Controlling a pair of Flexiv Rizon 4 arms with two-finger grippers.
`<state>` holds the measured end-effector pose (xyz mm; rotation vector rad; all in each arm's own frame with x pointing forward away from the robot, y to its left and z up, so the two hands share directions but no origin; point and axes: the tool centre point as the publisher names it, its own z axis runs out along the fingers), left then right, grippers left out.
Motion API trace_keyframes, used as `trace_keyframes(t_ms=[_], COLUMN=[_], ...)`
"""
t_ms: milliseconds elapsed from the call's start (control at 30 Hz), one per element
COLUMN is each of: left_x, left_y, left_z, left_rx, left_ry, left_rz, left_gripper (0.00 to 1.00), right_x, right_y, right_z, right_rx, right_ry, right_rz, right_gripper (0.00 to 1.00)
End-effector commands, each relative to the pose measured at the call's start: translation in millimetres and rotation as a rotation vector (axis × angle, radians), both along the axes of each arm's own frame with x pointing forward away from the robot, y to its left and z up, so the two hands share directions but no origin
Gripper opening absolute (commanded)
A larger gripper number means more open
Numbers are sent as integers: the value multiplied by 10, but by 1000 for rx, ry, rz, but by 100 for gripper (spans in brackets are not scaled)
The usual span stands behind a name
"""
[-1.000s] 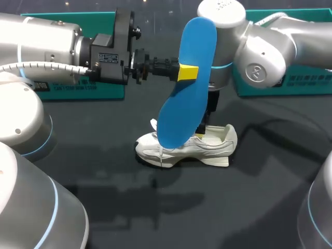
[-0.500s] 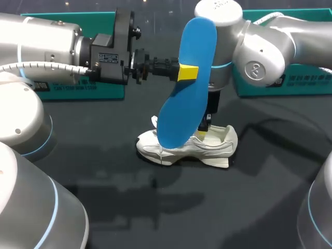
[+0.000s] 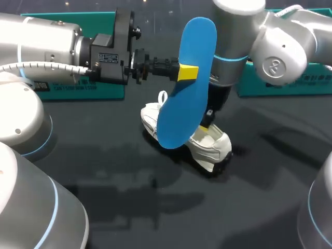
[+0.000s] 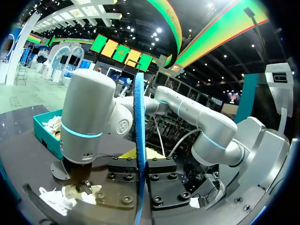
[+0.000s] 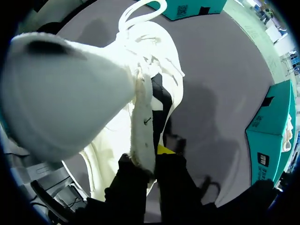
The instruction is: Take the shoe out of the shoebox, open the shoe tongue, remove and reinsert the insole, then place the shoe into the shoebox
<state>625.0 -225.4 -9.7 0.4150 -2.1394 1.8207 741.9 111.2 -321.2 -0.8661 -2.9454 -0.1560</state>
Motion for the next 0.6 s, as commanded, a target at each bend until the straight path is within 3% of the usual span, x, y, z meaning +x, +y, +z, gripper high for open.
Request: trace_keyframes(t_ms=[33, 267, 500, 600], left_x=[-4, -4, -4, -4], left_y=[-4, -4, -4, -4], left_z=[-7, -7, -7, -7], left_rx=[-2, -2, -2, -2], left_ry=[-1, -1, -1, -1], left_rz=[1, 1, 1, 1], left_gripper=[0, 0, 0, 0], right_x=[-106, -106, -191, -235], right_y=[-193, -193, -60, 14], right_z=[-7, -7, -102, -142], right_rx=[120, 120, 224, 199], right_ry=[-60, -60, -10, 13], right_rz=[-53, -53, -403, -505], right_gripper=[0, 0, 0, 0])
